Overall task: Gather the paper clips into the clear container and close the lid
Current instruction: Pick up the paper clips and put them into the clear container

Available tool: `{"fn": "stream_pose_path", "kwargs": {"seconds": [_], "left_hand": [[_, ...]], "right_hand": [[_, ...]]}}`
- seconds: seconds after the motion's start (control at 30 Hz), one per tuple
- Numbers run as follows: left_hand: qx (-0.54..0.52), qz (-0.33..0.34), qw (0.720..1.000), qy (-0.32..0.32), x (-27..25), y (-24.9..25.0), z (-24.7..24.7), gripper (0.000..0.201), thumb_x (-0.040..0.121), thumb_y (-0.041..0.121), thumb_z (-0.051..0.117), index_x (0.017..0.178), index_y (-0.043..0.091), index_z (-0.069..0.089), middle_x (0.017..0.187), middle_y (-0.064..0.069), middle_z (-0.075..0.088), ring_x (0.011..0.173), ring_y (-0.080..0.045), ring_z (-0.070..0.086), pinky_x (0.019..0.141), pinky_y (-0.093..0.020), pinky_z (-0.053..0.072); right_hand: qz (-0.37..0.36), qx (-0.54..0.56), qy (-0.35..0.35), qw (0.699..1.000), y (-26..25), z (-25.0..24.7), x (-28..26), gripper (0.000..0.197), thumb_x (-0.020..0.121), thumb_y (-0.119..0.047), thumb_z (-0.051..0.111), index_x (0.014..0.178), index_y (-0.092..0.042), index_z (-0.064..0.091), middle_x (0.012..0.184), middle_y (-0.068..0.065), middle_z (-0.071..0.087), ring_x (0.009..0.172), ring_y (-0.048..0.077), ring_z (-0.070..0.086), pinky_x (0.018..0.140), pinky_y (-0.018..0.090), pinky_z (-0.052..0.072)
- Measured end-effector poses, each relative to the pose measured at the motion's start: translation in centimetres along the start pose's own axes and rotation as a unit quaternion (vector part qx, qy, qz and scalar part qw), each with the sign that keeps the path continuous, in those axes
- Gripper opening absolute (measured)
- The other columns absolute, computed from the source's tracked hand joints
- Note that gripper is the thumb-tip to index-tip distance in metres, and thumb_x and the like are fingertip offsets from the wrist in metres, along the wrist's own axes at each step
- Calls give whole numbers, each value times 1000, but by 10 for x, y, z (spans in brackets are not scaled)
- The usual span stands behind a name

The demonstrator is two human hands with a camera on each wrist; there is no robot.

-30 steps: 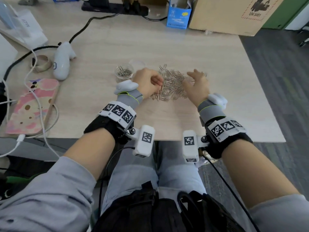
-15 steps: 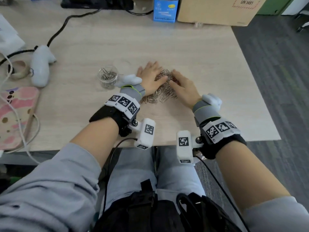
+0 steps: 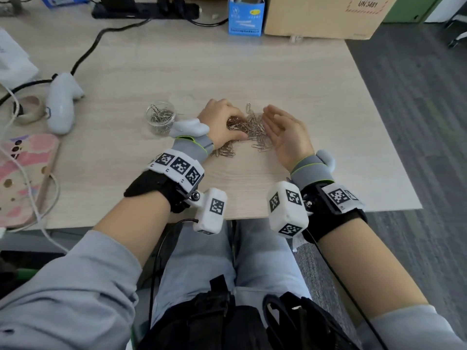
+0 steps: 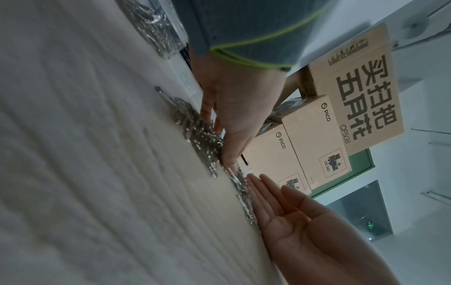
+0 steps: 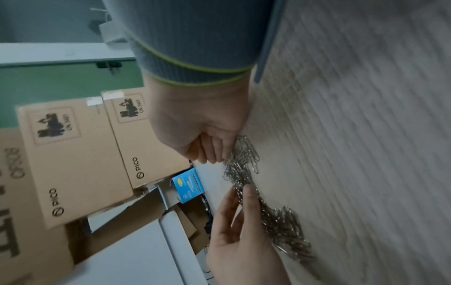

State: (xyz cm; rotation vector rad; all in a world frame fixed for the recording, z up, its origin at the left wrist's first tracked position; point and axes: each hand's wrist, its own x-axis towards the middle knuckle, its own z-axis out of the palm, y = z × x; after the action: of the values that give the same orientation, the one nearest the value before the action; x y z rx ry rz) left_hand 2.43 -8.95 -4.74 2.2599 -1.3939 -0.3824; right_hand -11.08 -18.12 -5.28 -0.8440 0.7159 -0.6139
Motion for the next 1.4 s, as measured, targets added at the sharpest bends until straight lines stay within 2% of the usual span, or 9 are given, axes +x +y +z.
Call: {"fn": "stream_pose_path", "kwargs": {"seconds": [0.17, 0.47, 0.73, 0.83, 1.0, 1.1, 1.17, 1.27, 1.4], "left_hand": [[-91, -18, 994, 52, 6, 0, 3, 16, 71, 20, 74, 85, 14, 72, 94, -11, 68, 79, -15, 54, 77, -28, 44], [-174, -10, 983, 63, 24, 6, -11, 22, 66, 21, 79, 86, 15, 74, 73, -2, 66, 49, 12, 52, 54, -3, 41], [-209, 63, 976, -21, 37, 44, -17, 17, 68, 13, 77, 84, 16, 73, 76, -6, 69, 72, -7, 63, 75, -20, 49], [-184, 69, 979, -48, 42, 48, -15, 20, 65, 13, 79, 85, 12, 74, 74, -1, 68, 62, 9, 58, 72, -13, 48], [-204, 75, 976, 5, 41, 43, -20, 24, 63, 24, 78, 84, 13, 73, 79, -1, 68, 66, 4, 62, 73, -17, 50], [-134, 38, 990, 34, 41, 24, -18, 49, 54, 52, 71, 93, 23, 71, 97, -1, 65, 87, -15, 59, 85, -28, 47], [-57, 21, 997, -40, 37, 19, -15, 75, 40, 69, 65, 103, 29, 67, 114, -3, 61, 109, -25, 50, 97, -37, 41], [52, 8, 992, -117, 27, 25, -6, 81, 40, 61, 79, 114, 34, 58, 129, 0, 48, 123, -28, 33, 102, -43, 31], [-2, 34, 994, -101, 26, 24, 2, 56, 55, 45, 81, 105, 25, 64, 118, -6, 52, 113, -29, 43, 98, -42, 39]], "right_hand": [[31, 80, -14, 996, -1, -6, 5, 28, 97, -4, 33, 116, 1, 53, 113, 13, 60, 125, 29, 48, 101, 30, 44], [58, 156, -12, 986, -11, -2, 10, 27, 95, -10, 35, 97, 0, 59, 98, 12, 66, 96, 22, 62, 92, 29, 50], [147, 165, -40, 974, -17, 11, 18, 36, 98, -20, 32, 85, -2, 60, 68, 10, 71, 65, 21, 68, 65, 33, 59], [165, 176, -45, 969, -19, 11, 20, 50, 99, -15, 29, 74, 1, 69, 68, 12, 72, 59, 22, 70, 57, 36, 60], [161, 192, 6, 968, -22, 1, 24, 28, 98, -10, 34, 91, 7, 55, 94, 21, 62, 82, 36, 62, 64, 36, 59], [159, 211, 12, 964, -27, -6, 20, 32, 98, -12, 33, 88, 9, 55, 73, 25, 69, 62, 37, 69, 64, 34, 58], [152, 218, 19, 964, -29, -9, 19, 32, 98, -11, 33, 87, 9, 55, 65, 25, 69, 56, 35, 69, 62, 34, 58], [148, 226, 24, 962, -28, -10, 19, 31, 98, -11, 34, 89, 9, 56, 66, 24, 70, 57, 33, 70, 62, 32, 59], [150, 231, 26, 961, -27, -10, 15, 31, 98, -12, 35, 89, 9, 56, 67, 25, 69, 57, 34, 70, 65, 32, 58]]}}
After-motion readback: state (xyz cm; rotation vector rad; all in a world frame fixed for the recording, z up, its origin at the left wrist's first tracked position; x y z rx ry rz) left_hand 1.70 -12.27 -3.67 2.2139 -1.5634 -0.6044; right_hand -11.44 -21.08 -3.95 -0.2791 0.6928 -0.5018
